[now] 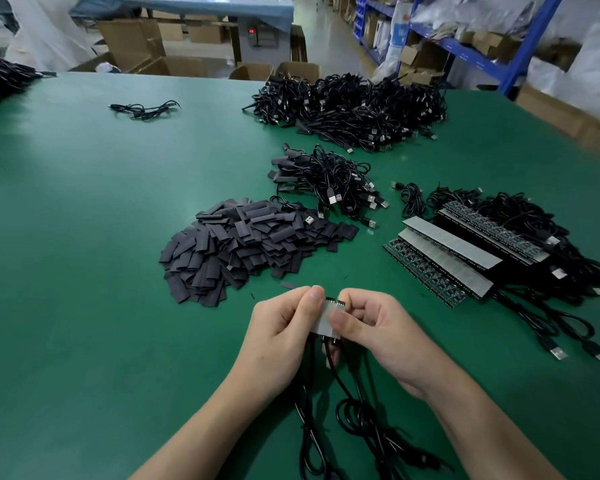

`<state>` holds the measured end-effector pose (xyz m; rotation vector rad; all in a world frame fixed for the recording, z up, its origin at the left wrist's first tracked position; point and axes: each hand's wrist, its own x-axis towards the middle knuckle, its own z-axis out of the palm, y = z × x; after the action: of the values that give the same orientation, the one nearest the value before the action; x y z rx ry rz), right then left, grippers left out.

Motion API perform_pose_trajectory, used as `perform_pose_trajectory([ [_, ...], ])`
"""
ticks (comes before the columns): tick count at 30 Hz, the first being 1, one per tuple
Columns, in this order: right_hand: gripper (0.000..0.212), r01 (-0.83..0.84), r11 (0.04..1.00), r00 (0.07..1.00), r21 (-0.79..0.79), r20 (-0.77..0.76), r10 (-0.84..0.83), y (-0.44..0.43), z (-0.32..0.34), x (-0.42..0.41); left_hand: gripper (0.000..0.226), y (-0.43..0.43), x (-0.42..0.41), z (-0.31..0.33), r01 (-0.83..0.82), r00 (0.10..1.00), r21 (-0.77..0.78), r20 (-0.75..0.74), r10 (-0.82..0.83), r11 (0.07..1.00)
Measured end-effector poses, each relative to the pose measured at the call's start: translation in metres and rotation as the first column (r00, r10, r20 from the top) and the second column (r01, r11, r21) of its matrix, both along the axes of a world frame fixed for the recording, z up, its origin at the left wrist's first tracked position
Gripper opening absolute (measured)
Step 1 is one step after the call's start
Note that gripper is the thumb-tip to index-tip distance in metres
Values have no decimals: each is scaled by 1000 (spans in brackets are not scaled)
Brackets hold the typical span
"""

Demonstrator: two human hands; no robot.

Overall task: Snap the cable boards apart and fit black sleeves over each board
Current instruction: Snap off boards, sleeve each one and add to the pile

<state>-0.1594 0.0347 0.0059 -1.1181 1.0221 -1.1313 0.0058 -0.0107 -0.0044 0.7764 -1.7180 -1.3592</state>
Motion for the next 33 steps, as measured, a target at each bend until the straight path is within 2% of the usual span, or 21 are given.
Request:
perform_pose_trajectory([
  [4, 30, -43, 998, 995, 35, 86, 40, 1, 3, -6, 55, -3, 6, 4, 22, 995, 168, -97, -6, 985],
  [6, 31, 11, 999, 992, 42, 122, -16, 1, 4, -11, 55, -6, 10, 5, -4, 996, 173, -84, 19, 985],
  [9, 26, 154, 988, 982, 3, 110, -154, -2, 4, -15, 52, -6, 12, 6, -28, 999, -21, 38, 28, 999],
  [11, 23, 223, 975, 963, 7, 153, -221, -2, 5, -19, 54, -8, 11, 3, -72, 979, -172, 175, 102, 982],
  [15, 23, 288, 957, 929, 41, 230, -290, -1, 9, -29, 52, -14, 16, -4, -158, 817, -423, 452, 359, 892],
  [18, 29, 306, 950, 891, 68, 330, -311, -2, 13, -35, 42, -18, 19, -4, -233, 746, -488, 465, 477, 841],
  [20, 36, 261, 960, 819, 105, 503, -278, 0, 17, -41, 31, -23, 21, -3, -248, 730, -519, 455, 510, 818],
  [23, 35, 81, 993, 683, 82, 722, -115, 6, 24, -50, 20, -33, 22, 3, -213, 687, -600, 470, 555, 771],
  [26, 33, -140, 990, 554, -19, 827, 94, 10, 35, -44, 27, -56, 16, 15, -143, 643, -642, 519, 564, 754],
  [27, 33, -177, 983, 560, -43, 817, 136, 12, 41, -40, 31, -66, 13, 19, -129, 625, -640, 540, 563, 757],
  [29, 31, -192, 979, 668, -62, 723, 177, 14, 58, -33, 37, -87, 4, 24, -113, 571, -636, 587, 574, 763],
  [33, 34, -51, 996, 945, -72, 318, 71, 20, 102, -30, 41, -116, -10, 25, -97, 461, -634, 655, 599, 768],
])
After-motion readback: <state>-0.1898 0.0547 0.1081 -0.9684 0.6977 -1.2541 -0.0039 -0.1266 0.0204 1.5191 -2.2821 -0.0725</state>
